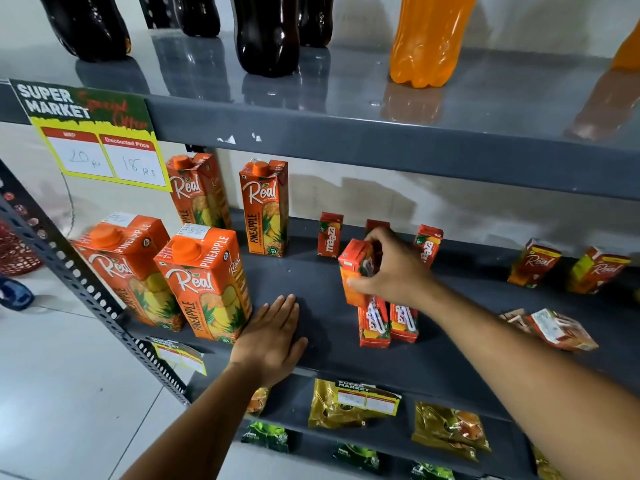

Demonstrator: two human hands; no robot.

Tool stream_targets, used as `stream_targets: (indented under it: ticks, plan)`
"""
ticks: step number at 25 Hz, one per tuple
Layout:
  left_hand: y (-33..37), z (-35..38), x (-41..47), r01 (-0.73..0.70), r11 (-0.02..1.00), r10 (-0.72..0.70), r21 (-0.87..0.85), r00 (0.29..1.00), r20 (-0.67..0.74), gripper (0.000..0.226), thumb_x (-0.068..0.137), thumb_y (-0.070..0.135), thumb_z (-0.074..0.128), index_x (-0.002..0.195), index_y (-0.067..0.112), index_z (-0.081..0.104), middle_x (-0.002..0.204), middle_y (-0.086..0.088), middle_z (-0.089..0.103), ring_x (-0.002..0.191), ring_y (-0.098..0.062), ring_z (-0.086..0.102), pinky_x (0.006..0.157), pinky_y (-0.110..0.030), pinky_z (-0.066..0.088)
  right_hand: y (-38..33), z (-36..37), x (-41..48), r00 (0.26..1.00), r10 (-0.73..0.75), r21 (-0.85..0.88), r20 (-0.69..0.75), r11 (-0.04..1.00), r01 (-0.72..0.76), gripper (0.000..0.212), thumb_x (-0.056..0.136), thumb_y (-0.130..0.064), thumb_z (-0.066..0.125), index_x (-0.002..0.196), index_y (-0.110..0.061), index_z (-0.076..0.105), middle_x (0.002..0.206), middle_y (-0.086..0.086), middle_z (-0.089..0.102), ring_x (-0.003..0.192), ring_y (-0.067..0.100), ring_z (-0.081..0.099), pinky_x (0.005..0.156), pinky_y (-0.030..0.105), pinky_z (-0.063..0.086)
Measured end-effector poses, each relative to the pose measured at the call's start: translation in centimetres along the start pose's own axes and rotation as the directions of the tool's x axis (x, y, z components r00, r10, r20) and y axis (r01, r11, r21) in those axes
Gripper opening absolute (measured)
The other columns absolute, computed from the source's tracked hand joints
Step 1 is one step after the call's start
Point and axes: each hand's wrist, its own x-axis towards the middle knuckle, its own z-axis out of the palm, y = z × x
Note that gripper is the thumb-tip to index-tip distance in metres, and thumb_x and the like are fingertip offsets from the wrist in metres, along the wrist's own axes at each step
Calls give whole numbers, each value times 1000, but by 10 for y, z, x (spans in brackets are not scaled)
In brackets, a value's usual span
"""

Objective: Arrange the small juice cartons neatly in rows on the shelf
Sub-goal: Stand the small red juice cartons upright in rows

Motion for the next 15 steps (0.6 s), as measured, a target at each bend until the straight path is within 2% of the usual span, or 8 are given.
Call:
stream_targets:
  ticks: [2,4,6,10,15]
  plan:
    - [1,0,0,22,1000,-22,-12,1000,-13,78,90,56,14,151,8,14,162,-9,8,149,-21,-1,116,-31,-8,-4,27,3,985,13,139,-172,990,11,62,67,-31,82,116,-24,46,110,1,63,97,18,62,80,29,50]
    - [1,0,0,42,999,-42,-10,999,-5,77,91,54,16,152,7,10,162,-10,5,149,-23,-3,116,-31,-8,-1,56,7,960,23,178,-279,984,29,69,66,-29,84,125,-19,51,117,5,65,105,21,61,88,31,50]
    - [1,0,0,48,999,-48,-4,999,6,77,91,54,16,152,8,8,162,-10,3,149,-23,-3,116,-32,-7,2,79,11,951,38,193,-308,981,23,72,66,-29,85,129,-17,53,121,7,63,111,23,58,92,33,49]
    - [-1,1,1,49,999,-48,-17,999,15,79,89,55,15,152,9,7,163,-9,1,148,-22,-5,117,-34,-4,5,103,12,936,54,213,-348,977,24,77,69,-25,84,137,-15,49,128,9,57,119,21,50,92,21,35]
    - [-1,1,2,43,999,-42,-30,999,20,81,87,56,13,152,9,8,163,-10,1,148,-22,-5,117,-34,-4,7,115,12,929,44,167,-368,986,20,70,68,-31,86,126,-12,53,122,9,56,114,20,51,85,14,32]
